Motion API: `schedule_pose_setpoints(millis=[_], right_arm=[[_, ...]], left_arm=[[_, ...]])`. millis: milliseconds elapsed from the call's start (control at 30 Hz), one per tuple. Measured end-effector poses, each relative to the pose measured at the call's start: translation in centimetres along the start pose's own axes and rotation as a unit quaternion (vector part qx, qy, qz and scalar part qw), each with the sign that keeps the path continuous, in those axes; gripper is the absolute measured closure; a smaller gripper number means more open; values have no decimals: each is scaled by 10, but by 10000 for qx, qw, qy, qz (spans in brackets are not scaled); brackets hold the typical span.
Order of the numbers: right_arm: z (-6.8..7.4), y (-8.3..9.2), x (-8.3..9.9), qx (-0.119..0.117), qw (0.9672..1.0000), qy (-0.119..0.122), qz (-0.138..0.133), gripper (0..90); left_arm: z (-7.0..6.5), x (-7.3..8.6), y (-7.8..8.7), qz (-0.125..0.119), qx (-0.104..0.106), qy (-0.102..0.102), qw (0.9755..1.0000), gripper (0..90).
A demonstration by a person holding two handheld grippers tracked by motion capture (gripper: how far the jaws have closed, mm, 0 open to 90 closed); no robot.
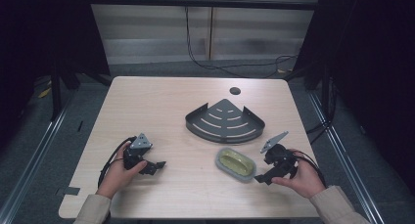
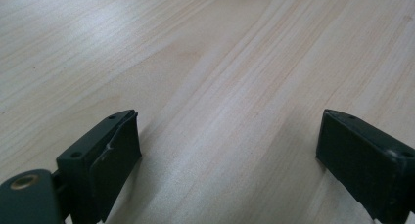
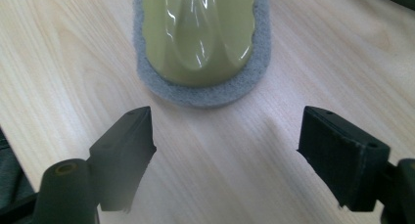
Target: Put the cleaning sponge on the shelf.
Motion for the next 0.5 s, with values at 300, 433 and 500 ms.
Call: schedule_pose_setpoints(millis=[300, 433, 500], right_arm=[[7, 1, -19, -60, 9993, -8, 380, 239], [9, 2, -28, -44, 9990, 65, 439, 249], [10, 3, -32, -52, 9988, 67, 487, 256]], left_arm=[[0, 0, 0, 2, 1, -1, 10000, 82], [0, 0, 0, 1, 1, 0, 10000, 82], [0, 0, 0, 2, 1, -3, 10000, 82]])
Point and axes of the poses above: each handheld gripper's, and its own axes: y roughly backward along the jaws, x roughly out of its underside, z roughly to its left, the point moved 4 cm from there along -y, roughly forward along the jaws, and after that the axes turned 15 degrees about -z, right-handed, at the moved point
